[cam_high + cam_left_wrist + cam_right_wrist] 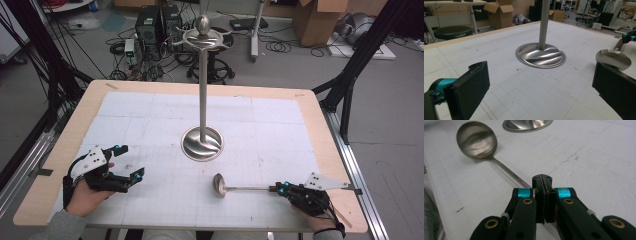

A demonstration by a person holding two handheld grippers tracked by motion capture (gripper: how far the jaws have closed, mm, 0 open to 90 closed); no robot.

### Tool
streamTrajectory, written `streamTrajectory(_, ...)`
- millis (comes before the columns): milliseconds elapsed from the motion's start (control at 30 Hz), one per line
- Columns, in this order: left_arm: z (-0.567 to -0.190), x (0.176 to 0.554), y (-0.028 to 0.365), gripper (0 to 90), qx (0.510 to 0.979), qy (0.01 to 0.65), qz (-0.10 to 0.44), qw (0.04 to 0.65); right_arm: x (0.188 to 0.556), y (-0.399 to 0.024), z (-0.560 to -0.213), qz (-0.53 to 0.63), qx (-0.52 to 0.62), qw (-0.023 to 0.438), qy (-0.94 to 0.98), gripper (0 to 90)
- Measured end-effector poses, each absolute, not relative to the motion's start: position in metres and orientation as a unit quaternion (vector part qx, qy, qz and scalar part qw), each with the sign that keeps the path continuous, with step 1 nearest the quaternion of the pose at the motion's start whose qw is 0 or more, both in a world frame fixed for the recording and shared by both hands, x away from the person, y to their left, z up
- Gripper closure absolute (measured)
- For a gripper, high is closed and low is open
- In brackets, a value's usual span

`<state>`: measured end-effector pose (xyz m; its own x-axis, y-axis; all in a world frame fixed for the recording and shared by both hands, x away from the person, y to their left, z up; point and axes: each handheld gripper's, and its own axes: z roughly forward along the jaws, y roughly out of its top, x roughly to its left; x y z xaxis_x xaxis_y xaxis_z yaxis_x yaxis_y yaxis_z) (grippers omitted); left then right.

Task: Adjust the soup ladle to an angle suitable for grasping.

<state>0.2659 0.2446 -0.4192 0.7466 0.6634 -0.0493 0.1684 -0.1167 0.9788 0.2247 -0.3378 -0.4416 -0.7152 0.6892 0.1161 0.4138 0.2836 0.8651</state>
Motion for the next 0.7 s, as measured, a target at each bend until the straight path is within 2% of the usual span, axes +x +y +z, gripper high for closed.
streamTrajectory(700, -0.4202, 0.2660, 0.2434, 1.7, 0.721, 0.294, 0.205, 0.593, 0.2220, -0.3386, -0.4480, 0.462, 0.364, 0.117, 0.800, 90.0)
